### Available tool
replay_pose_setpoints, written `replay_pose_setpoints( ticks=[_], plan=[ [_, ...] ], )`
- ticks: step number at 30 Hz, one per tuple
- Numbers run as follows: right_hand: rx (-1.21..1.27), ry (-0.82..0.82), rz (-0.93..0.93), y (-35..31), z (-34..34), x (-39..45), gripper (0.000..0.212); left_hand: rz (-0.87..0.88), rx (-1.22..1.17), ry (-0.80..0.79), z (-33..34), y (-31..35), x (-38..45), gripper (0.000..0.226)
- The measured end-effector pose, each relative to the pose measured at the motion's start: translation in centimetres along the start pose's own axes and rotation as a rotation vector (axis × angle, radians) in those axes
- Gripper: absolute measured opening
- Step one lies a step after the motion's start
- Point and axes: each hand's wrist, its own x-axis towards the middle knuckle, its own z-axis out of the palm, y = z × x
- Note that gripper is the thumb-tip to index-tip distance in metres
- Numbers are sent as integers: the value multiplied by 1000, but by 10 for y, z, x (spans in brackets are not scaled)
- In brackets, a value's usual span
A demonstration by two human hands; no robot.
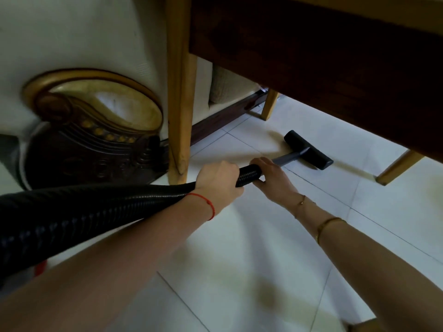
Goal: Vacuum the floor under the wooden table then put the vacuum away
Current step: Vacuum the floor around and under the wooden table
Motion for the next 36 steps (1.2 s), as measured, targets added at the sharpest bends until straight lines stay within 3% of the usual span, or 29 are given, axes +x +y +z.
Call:
replay_pose_setpoints(
  ticks=[13, 20, 26, 36],
  plan=[
    [98, -32, -202, -149, 47, 13, 19, -148, 56, 3, -48, -105, -112, 33],
    [59, -18, -228, -190, 61, 14, 27, -177, 139, 34, -55, -131, -140, 33],
    [-97, -5, -222, -176, 58, 17, 32, -152, 114, 32, -39, -121, -118, 34],
    [-111, -44, -102, -67, 39, 33, 29, -81, 47, 35, 7, -62, -24, 32]
  ],
)
